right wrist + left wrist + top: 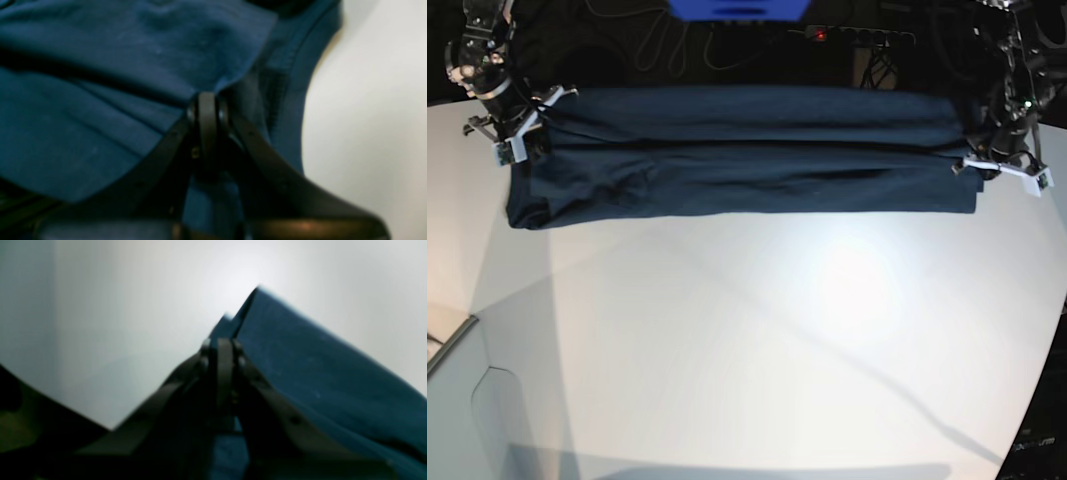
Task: Layout the t-shirt on the table in an organized manner, then fold the t-shirt properly
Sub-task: 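Press and straighten the folded strip ends with both grippers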
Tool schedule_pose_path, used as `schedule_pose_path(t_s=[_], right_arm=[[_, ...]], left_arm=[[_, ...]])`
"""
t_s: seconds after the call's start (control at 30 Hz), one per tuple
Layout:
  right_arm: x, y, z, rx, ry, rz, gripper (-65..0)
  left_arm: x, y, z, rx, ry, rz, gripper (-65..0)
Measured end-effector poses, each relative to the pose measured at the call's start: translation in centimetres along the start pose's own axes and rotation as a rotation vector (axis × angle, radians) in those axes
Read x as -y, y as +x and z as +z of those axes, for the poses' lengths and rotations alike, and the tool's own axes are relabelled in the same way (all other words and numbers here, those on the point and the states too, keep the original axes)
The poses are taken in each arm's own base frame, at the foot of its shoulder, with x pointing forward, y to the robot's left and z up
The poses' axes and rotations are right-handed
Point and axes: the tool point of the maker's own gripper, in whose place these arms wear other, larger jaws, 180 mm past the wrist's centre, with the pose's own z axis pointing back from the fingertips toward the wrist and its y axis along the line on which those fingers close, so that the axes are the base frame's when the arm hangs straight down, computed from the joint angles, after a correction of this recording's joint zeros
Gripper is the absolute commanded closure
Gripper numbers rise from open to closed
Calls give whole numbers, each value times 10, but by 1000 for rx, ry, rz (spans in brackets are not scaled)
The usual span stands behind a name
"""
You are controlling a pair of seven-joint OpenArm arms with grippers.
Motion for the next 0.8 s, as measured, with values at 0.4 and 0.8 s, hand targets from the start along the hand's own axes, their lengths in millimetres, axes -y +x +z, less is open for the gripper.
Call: schedule_pose_path(t_s=[0.4,0.8], right_arm=[[-2,3,-9,7,13,-17,0],[-20,4,-15,2,61,4,0]], left_arm=[[20,-6,0,-13,-119,-60,-248],[10,-19,9,-34,-106,-81,-458]])
